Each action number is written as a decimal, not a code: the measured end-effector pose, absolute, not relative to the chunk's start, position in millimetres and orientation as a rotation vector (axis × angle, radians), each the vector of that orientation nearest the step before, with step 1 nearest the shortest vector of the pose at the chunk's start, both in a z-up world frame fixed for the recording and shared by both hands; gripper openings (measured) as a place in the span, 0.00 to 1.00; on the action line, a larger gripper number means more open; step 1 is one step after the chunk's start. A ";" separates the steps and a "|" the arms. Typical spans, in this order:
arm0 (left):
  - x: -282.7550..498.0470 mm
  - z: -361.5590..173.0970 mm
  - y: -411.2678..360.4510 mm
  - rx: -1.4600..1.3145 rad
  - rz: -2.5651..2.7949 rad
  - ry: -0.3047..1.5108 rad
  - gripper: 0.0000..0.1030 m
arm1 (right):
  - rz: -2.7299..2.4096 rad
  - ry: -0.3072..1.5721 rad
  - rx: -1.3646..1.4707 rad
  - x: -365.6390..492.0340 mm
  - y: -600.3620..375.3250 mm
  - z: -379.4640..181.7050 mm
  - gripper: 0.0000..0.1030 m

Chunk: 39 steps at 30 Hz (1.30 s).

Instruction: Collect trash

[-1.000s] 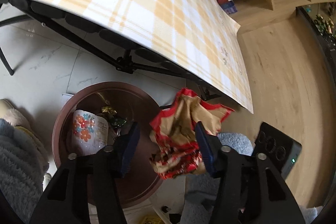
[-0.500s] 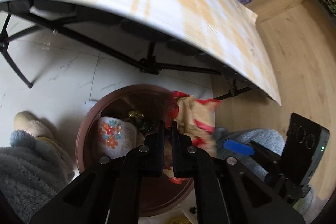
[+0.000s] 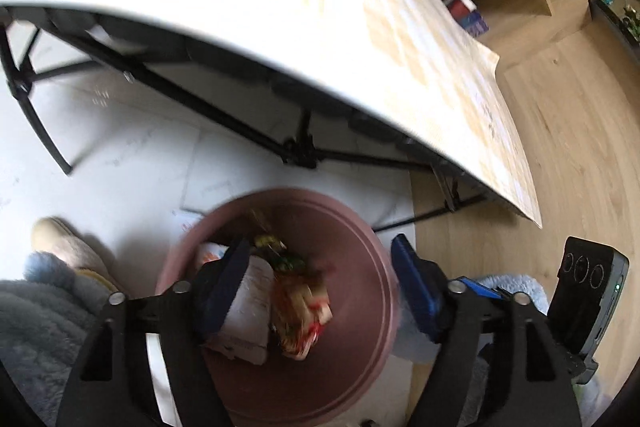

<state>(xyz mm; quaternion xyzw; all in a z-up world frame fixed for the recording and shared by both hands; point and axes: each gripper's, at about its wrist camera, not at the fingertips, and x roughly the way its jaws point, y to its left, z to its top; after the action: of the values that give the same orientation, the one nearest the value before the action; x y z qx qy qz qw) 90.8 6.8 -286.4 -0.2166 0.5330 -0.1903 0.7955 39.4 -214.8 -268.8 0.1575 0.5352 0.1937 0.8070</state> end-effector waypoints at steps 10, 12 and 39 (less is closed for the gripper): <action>73.0 -234.3 23.4 -0.351 -0.293 0.944 0.86 | 0.291 1.047 0.173 38.0 -216.6 -241.3 0.94; 69.8 -216.9 22.9 -0.299 -0.278 0.888 0.86 | 0.264 0.998 0.102 35.8 -216.4 -224.4 0.94; 38.0 40.7 -4.6 -0.006 -0.217 0.386 0.94 | 0.041 0.524 0.051 39.4 -254.5 17.3 0.94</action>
<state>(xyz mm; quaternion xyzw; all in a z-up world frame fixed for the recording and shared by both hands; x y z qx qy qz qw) 38.0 -4.6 40.6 -0.0029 0.1913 -0.1074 0.9756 39.4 -254.5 17.3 0.0250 0.2590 0.0203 0.9654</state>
